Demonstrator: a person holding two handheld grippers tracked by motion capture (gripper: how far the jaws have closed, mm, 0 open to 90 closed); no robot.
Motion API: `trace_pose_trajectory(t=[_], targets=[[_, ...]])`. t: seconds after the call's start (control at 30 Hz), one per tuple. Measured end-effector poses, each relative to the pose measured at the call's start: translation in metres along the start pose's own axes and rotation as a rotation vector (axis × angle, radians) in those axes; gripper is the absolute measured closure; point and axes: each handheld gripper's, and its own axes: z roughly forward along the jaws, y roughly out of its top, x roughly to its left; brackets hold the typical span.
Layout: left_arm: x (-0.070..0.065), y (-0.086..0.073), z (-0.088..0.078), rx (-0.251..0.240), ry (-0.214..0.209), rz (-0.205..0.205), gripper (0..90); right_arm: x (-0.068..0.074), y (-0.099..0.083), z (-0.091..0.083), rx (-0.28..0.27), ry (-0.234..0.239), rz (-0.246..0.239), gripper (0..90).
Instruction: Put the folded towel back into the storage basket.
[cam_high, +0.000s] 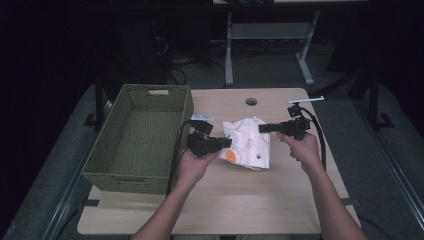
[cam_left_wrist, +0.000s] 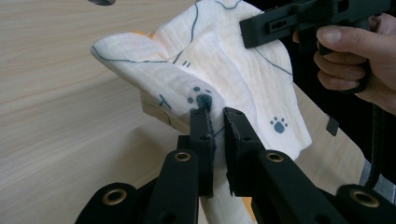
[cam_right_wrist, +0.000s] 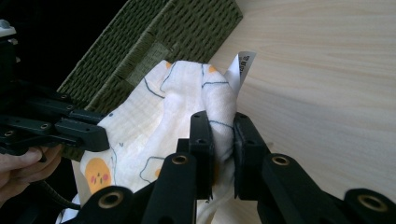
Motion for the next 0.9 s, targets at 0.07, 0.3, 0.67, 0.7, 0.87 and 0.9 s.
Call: trace_pose_trajectory(t=[0.07, 0.3, 0.67, 0.7, 0.87, 0.9], targets=[[0.001, 0.002, -0.006, -0.006, -0.005, -0.002, 83.0, 0.002, 0.002, 0.000, -0.001, 0.007, 0.003, 80.1], [0.004, 0.009, -0.021, -0.012, -0.003, 0.004, 83.0, 0.016, 0.012, 0.002, -0.001, 0.009, -0.006, 80.2], [0.013, 0.017, -0.046, -0.031, -0.005, 0.001, 83.0, 0.040, 0.031, 0.007, 0.007, 0.007, -0.046, 80.1], [0.013, 0.017, -0.048, -0.032, -0.006, 0.000, 83.0, 0.042, 0.032, 0.008, 0.006, 0.010, -0.045, 80.1], [0.014, 0.021, -0.056, -0.040, 0.000, 0.004, 83.0, 0.050, 0.039, 0.010, 0.013, 0.007, -0.058, 80.1], [0.015, 0.023, -0.060, -0.044, 0.002, 0.004, 83.0, 0.052, 0.040, 0.011, 0.011, 0.007, -0.060, 80.1]])
